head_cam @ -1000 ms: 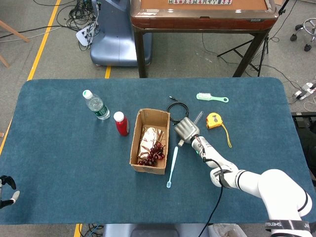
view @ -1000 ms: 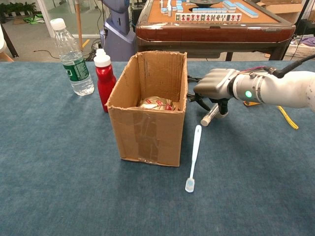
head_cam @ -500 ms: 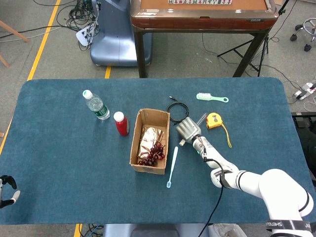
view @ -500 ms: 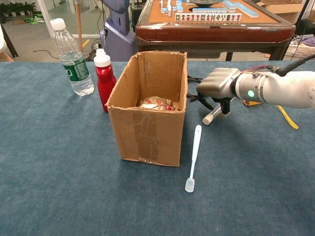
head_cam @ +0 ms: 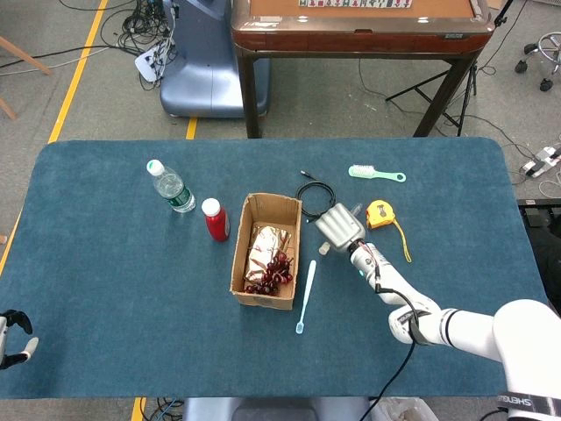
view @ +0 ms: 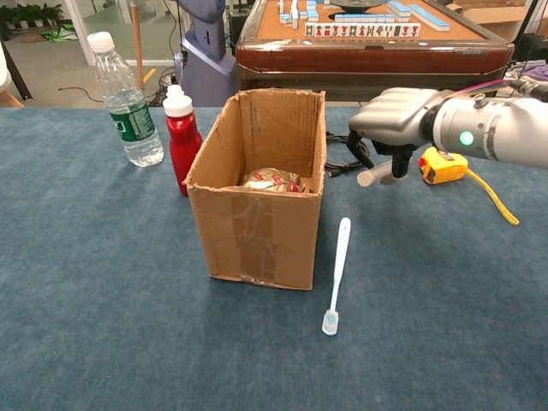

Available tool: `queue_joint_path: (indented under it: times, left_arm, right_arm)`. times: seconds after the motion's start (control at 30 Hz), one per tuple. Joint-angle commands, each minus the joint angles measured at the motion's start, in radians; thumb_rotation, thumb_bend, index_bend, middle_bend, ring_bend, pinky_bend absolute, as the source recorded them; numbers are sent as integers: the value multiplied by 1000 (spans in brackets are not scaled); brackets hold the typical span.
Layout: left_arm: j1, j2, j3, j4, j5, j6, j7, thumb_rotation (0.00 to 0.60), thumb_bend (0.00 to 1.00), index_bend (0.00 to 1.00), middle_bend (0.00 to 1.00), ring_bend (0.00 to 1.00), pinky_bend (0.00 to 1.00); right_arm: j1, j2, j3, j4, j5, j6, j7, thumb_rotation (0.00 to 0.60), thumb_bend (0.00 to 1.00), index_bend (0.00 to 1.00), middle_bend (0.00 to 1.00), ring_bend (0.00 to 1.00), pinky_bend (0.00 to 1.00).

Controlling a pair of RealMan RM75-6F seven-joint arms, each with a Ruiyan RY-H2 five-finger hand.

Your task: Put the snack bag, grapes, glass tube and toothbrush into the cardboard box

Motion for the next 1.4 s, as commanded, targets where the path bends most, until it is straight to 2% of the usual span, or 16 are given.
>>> queue_joint_path:
  times: [0.03, 0.3, 0.83, 1.4]
  left_arm:
    - [-1, -1, 1, 0, 1, 0, 3, 600, 279, 563, 456, 368, 650]
    - [-2, -4, 1, 0, 6, 1, 5, 600, 279, 562, 456, 368, 650]
    - [-5, -6, 0, 6, 0, -6, 1, 600, 280, 559, 456, 368, 650]
    - [-4, -5, 2, -1, 8, 3, 3, 600, 279, 559, 456, 368, 650]
  right_arm:
    - [-24, 54, 10, -70, -22, 49, 7, 600, 365, 716, 1000, 1000, 1000]
    - [-58, 136, 24, -197, -48, 123, 4, 600, 365, 716, 1000, 1000, 1000]
    - [-95, 230, 59, -349, -112, 197, 18, 600, 365, 723, 1000, 1000, 1000]
    - [-125, 371, 121, -608, -162, 323, -76, 600, 365, 723, 1000, 1000, 1000]
